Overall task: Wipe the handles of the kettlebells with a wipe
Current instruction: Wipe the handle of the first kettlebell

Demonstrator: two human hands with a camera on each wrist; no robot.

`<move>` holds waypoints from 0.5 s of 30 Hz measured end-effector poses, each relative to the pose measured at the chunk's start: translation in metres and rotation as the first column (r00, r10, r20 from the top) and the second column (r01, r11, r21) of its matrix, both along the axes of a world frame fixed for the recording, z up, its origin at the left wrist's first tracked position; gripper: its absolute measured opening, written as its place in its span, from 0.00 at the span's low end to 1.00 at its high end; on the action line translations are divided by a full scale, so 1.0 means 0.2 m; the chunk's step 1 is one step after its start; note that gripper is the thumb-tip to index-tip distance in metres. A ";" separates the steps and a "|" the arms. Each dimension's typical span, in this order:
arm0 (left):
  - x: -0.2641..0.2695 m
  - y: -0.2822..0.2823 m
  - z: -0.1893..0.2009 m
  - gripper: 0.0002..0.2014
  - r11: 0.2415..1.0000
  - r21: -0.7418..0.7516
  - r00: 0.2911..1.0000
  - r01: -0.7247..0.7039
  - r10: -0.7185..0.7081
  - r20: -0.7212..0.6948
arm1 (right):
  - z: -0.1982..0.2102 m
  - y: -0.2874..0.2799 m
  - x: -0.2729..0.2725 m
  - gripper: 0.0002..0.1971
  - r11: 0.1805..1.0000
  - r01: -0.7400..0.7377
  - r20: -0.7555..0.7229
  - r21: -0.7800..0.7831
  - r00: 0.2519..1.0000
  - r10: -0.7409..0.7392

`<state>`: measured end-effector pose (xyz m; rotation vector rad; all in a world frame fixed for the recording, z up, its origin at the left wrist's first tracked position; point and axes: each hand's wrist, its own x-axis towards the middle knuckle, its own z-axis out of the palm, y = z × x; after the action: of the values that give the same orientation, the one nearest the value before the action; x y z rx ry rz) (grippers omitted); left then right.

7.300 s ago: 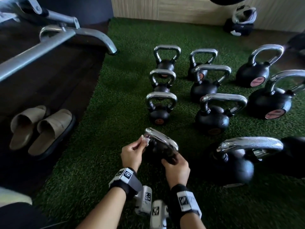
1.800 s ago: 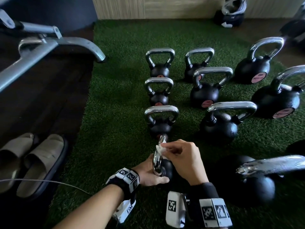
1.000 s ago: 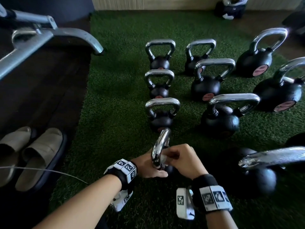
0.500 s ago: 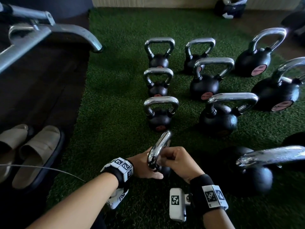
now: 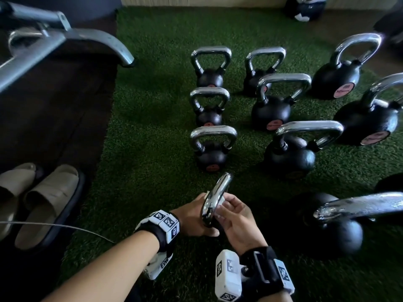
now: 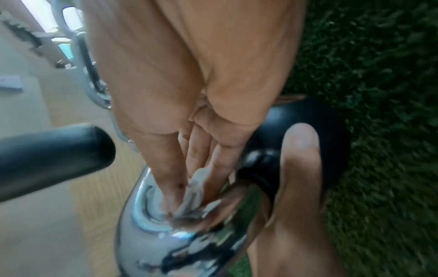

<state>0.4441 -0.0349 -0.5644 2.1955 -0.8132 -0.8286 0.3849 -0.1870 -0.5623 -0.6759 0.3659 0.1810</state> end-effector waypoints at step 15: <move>-0.02 0.04 -0.13 0.50 0.983 -0.104 0.987 -0.150 0.144 -0.071 | 0.04 0.06 0.11 0.19 0.663 0.307 0.058 -0.683 0.928 -0.369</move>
<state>0.4400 -0.0263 -0.5912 2.0944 -0.6416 -0.7584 0.4075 -0.1749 -0.5547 -1.3238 0.6500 -0.3129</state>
